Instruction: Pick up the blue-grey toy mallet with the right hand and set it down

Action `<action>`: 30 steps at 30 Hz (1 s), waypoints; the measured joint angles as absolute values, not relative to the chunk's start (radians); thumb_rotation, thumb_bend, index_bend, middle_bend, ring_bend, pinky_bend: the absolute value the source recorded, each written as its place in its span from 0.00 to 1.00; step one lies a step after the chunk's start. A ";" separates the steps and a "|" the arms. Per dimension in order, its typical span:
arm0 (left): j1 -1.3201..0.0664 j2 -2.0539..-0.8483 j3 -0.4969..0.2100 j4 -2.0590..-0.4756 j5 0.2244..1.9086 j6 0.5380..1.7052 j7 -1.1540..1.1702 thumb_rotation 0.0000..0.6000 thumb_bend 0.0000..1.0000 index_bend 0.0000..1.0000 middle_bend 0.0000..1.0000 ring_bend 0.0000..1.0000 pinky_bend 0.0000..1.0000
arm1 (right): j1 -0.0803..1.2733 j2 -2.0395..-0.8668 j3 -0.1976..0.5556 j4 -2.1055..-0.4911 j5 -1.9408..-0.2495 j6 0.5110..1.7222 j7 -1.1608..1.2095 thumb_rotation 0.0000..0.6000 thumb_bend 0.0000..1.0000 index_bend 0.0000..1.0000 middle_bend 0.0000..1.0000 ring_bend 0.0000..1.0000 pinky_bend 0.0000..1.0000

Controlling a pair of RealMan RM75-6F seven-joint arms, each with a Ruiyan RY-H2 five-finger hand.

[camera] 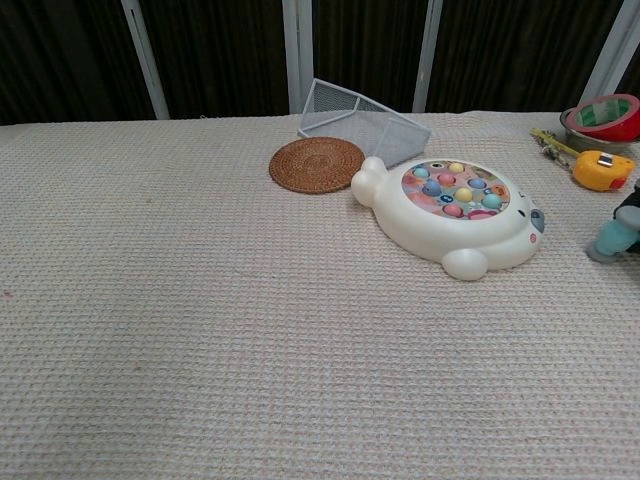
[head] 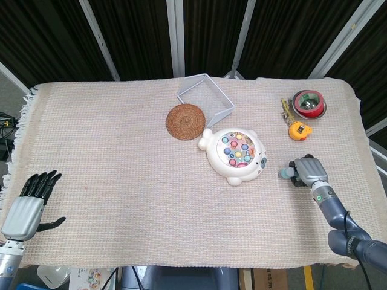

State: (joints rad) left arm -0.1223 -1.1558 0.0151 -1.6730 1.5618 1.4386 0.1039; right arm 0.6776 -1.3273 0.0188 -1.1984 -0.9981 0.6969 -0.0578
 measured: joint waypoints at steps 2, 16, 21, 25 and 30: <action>-0.123 -1.156 0.015 -1.672 1.562 1.438 0.103 1.00 0.06 0.00 0.00 0.00 0.00 | 0.674 -1.327 0.021 -1.199 -1.001 0.697 -0.058 1.00 0.43 0.54 0.51 0.25 0.09; -0.121 -1.156 0.015 -1.672 1.562 1.442 0.101 1.00 0.06 0.00 0.00 0.00 0.00 | 0.665 -1.319 0.047 -1.208 -0.992 0.683 -0.070 1.00 0.23 0.37 0.41 0.16 0.04; -0.122 -1.157 0.015 -1.670 1.563 1.440 0.099 1.00 0.06 0.00 0.00 0.00 0.00 | 0.663 -1.306 0.060 -1.227 -0.987 0.684 -0.071 1.00 0.23 0.37 0.41 0.15 0.04; -0.122 -1.159 0.015 -1.668 1.562 1.439 0.098 1.00 0.06 0.00 0.00 0.00 0.00 | 0.664 -1.292 0.071 -1.237 -0.979 0.678 -0.071 1.00 0.23 0.37 0.41 0.15 0.04; -0.122 -1.161 0.015 -1.665 1.559 1.436 0.095 1.00 0.06 0.00 0.00 0.00 0.00 | 0.672 -1.282 0.077 -1.241 -0.963 0.665 -0.086 1.00 0.23 0.37 0.41 0.15 0.04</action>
